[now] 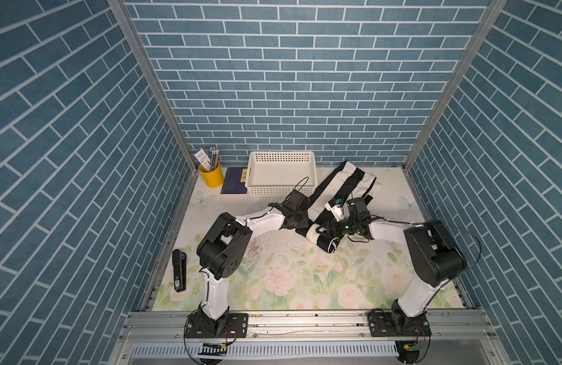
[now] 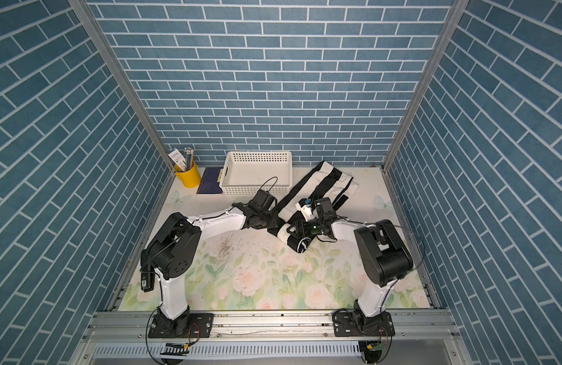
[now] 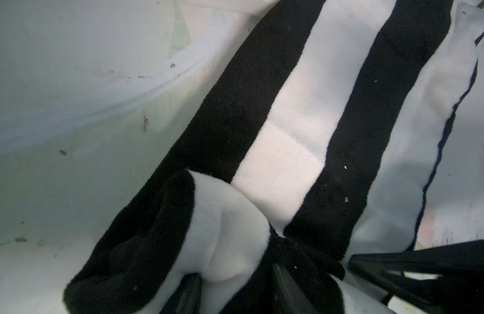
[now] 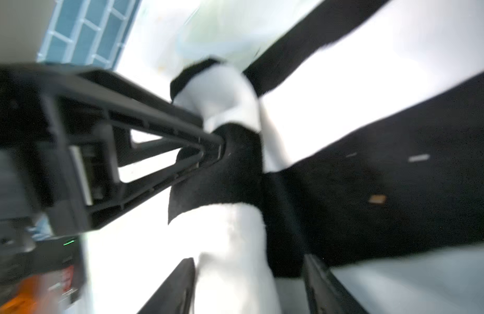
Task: Roll up the pillowcase
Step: Roll the pillowcase at the center of the board.
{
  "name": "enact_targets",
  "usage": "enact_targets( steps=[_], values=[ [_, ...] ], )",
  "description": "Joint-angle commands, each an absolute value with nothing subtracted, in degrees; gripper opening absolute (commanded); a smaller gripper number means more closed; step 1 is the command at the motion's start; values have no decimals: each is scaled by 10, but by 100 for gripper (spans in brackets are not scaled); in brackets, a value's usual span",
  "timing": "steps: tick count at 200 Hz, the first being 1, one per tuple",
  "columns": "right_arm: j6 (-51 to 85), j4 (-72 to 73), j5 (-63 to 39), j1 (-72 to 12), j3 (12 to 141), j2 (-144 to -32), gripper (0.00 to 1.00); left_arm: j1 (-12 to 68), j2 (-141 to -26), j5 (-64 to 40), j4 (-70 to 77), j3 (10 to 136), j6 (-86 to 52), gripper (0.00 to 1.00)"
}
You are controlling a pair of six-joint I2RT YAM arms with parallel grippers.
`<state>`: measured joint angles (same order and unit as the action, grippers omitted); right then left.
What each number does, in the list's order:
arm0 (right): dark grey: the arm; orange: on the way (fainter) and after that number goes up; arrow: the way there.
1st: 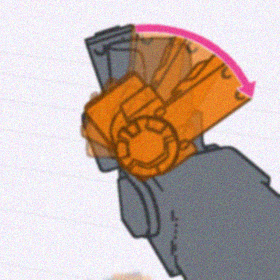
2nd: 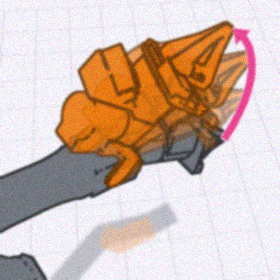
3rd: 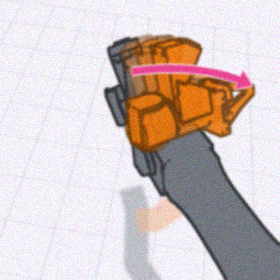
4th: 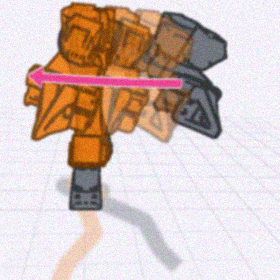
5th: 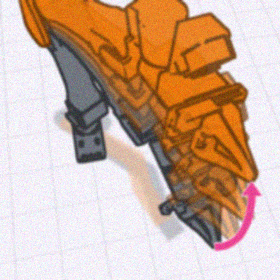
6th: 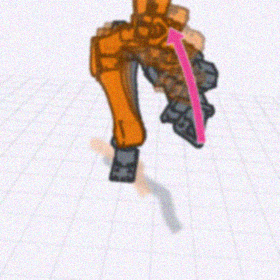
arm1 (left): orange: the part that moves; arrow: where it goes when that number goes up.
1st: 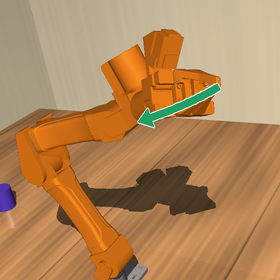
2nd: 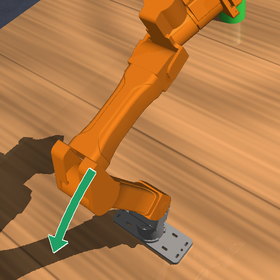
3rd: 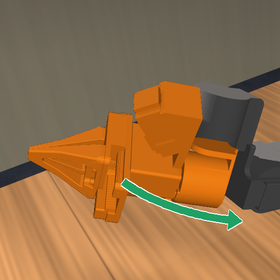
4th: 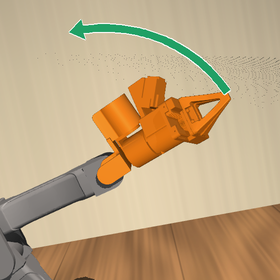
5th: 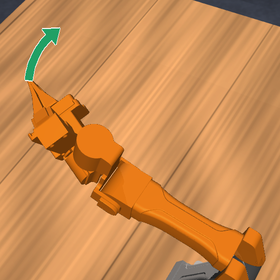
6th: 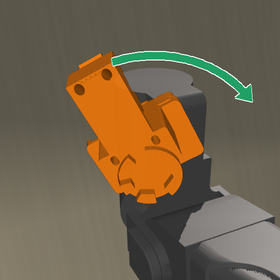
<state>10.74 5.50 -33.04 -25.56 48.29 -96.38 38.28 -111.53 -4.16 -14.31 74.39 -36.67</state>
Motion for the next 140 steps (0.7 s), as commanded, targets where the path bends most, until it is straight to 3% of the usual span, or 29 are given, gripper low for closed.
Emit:
enact_targets(
  steps=[1, 43, 47, 53, 79, 117, 140],
  values=[
    [15, 38, -136, -305, 463, -884, 74, 385, -1128, -40, -160, 752, -369, 46],
    [-109, 133, 68, -435, 395, -827, 77, 385, -1127, -48, -157, 752, -370, 46],
    [-119, 139, 81, -445, 394, -831, 78, 385, -1126, -49, -157, 751, -369, 46],
    [-132, 149, 100, -458, 391, -839, 88, 385, -1125, -49, -157, 751, -369, 46],
    [-178, 184, 155, -495, 393, -882, 91, 385, -1120, -51, -154, 747, -371, 46],
    [-214, 204, 180, -516, 415, -943, 92, 385, -1116, -54, -151, 739, -373, 46],
    [-219, 195, 192, -520, 429, -978, 84, 385, -1114, -54, -149, 735, -374, 46]
  ],
)
